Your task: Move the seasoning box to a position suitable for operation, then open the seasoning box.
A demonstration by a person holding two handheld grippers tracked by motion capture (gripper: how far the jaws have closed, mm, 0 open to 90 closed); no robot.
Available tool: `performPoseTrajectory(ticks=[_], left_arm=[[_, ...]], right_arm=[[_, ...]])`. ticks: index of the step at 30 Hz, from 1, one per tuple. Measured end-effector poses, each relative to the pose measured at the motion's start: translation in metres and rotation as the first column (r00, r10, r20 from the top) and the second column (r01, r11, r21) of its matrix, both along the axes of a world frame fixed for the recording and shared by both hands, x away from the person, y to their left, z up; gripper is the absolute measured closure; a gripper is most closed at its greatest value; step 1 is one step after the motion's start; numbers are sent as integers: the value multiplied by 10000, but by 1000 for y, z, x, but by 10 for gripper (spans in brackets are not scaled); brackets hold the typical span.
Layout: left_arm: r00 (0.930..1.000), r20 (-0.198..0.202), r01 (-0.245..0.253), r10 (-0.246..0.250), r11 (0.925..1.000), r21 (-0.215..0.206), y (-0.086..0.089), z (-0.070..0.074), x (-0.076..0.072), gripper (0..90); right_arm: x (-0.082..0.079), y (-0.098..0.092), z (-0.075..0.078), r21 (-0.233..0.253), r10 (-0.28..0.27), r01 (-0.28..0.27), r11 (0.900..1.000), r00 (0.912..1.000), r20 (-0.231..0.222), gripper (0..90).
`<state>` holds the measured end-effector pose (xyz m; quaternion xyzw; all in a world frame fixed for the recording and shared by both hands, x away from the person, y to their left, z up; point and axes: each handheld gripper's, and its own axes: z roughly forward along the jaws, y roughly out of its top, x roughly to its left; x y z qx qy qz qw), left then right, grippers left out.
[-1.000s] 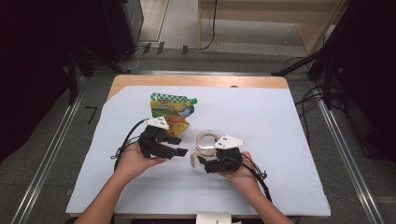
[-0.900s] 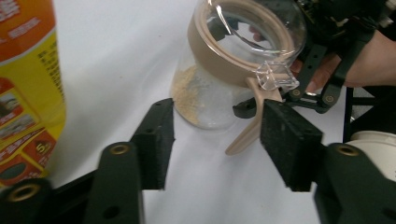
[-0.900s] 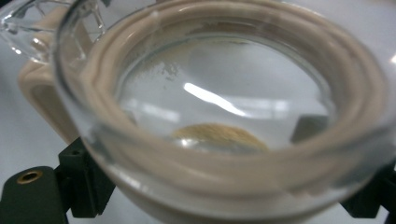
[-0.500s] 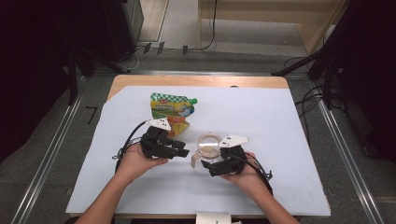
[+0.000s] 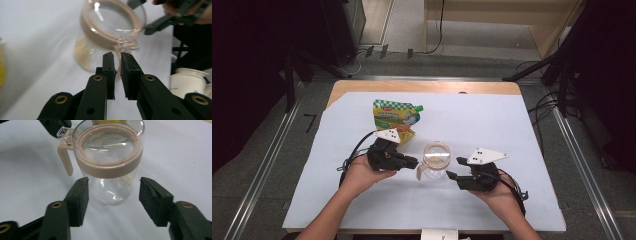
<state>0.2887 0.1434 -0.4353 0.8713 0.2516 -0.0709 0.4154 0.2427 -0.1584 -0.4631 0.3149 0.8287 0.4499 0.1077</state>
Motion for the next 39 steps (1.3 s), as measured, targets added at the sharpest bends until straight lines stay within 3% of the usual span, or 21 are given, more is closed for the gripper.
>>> performPoseTrajectory(ticks=[2,7,18,39], left_arm=[[9998,168,49,-51,9998,170,-2,0,-1,848],[10000,5,-83,83,9994,337,-3,-3,2,859],[9998,-44,-185,188,9978,630,-6,-7,3,862],[9999,-137,-43,50,9987,517,-11,-6,0,900]], right_arm=[[2,0,1,-63,45,-45,10000,10000,5,503],[4,0,4,67,23,-24,10000,9999,155,612],[3,1,4,246,204,-197,9995,9994,-291,870],[6,2,-1,170,-44,56,9998,9977,-673,900]])
